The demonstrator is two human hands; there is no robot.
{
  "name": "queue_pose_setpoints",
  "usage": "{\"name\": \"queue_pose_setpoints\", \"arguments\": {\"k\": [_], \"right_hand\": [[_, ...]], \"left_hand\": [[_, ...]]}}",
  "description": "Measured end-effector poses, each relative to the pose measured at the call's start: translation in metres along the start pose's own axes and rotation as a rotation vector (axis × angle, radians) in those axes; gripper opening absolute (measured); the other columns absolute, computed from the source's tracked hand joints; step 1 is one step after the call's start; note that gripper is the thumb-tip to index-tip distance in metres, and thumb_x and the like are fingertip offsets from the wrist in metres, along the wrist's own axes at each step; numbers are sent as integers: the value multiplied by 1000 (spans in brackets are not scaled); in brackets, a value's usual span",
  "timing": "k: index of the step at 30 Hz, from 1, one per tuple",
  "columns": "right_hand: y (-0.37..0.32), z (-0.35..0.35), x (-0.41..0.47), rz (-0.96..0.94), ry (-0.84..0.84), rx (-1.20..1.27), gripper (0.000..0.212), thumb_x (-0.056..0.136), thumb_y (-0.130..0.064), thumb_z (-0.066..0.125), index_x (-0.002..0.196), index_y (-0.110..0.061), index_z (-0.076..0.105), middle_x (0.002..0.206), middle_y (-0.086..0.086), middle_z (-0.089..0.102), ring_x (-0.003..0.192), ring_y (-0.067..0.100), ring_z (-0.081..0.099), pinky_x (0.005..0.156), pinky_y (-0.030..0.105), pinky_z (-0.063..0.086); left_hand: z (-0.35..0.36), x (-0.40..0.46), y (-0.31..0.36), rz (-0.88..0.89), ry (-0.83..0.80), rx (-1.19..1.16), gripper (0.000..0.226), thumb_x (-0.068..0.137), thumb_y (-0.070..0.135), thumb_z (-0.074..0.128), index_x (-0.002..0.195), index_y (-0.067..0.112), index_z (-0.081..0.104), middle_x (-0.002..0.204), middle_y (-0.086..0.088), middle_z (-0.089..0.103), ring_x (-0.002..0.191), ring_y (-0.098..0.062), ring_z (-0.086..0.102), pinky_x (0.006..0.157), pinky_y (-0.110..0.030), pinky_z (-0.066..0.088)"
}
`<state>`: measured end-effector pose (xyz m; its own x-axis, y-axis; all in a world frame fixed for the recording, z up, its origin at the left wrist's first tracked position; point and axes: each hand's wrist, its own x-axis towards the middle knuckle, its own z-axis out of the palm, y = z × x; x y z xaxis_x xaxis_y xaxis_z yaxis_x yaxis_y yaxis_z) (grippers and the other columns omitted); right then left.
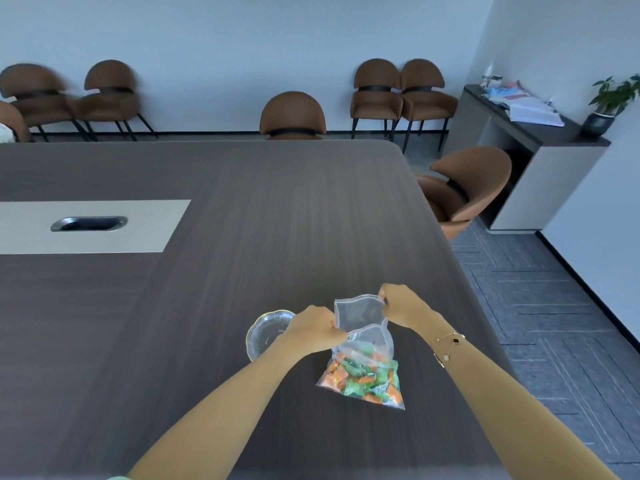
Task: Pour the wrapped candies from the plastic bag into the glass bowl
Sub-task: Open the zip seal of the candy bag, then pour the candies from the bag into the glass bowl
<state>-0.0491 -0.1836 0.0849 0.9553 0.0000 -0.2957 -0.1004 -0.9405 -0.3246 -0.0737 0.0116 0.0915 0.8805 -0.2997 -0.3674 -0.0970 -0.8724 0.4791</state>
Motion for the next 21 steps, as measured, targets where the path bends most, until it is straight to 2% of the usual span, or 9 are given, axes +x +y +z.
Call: {"name": "queue_pose_setpoints", "arguments": {"k": [3, 6, 10, 13, 16, 18, 21], "right_hand": [[11, -13, 4, 29, 76, -49, 21, 91, -5, 49, 111, -5, 55, 111, 17, 65, 97, 34, 63, 82, 39, 52], [18, -24, 7, 25, 144, -67, 25, 90, -2, 45, 113, -5, 53, 111, 17, 64, 98, 35, 62, 83, 40, 50], [12, -33, 11, 7, 217, -112, 15, 90, -4, 48, 104, -5, 55, 102, 16, 65, 75, 28, 53, 65, 32, 41], [8, -34, 10, -6, 272, 4, 11, 91, -9, 50, 98, -6, 58, 93, 14, 67, 78, 30, 60, 66, 33, 45], [14, -23, 3, 41, 242, 259, 18, 94, -19, 52, 102, -5, 60, 89, 8, 66, 85, 28, 61, 76, 33, 46], [26, -6, -1, 93, 197, 274, 22, 95, -11, 45, 112, -3, 58, 100, 15, 68, 98, 33, 62, 84, 35, 46], [41, 25, -12, 165, -79, 162, 40, 91, -11, 47, 131, -6, 47, 123, 16, 62, 118, 31, 54, 98, 33, 43]], "left_hand": [[-6, -4, -13, 13, -18, 96, 37, 77, 28, 59, 50, 14, 37, 51, -1, 43, 49, -18, 38, 50, -27, 32], [-23, -5, -19, 22, 35, 41, 23, 75, 33, 60, 62, 13, 57, 67, -3, 62, 59, -18, 50, 59, -28, 42], [-48, -2, -14, 111, 106, 69, 18, 77, 31, 62, 75, 14, 67, 73, 5, 65, 65, -15, 56, 55, -24, 39], [-51, -2, -18, 115, 148, 65, 18, 77, 30, 61, 76, 13, 67, 75, 2, 68, 64, -15, 55, 55, -25, 39], [-42, -2, -32, 83, 117, 48, 18, 78, 29, 59, 74, 12, 64, 72, 4, 62, 63, -17, 53, 53, -25, 38], [-33, -2, -41, 49, 90, 21, 16, 78, 27, 57, 69, 15, 60, 67, 5, 59, 62, -17, 52, 55, -27, 39], [-21, 0, -52, -16, 81, -95, 17, 79, 26, 53, 67, 14, 58, 58, 7, 55, 55, -14, 48, 58, -29, 41]]}}
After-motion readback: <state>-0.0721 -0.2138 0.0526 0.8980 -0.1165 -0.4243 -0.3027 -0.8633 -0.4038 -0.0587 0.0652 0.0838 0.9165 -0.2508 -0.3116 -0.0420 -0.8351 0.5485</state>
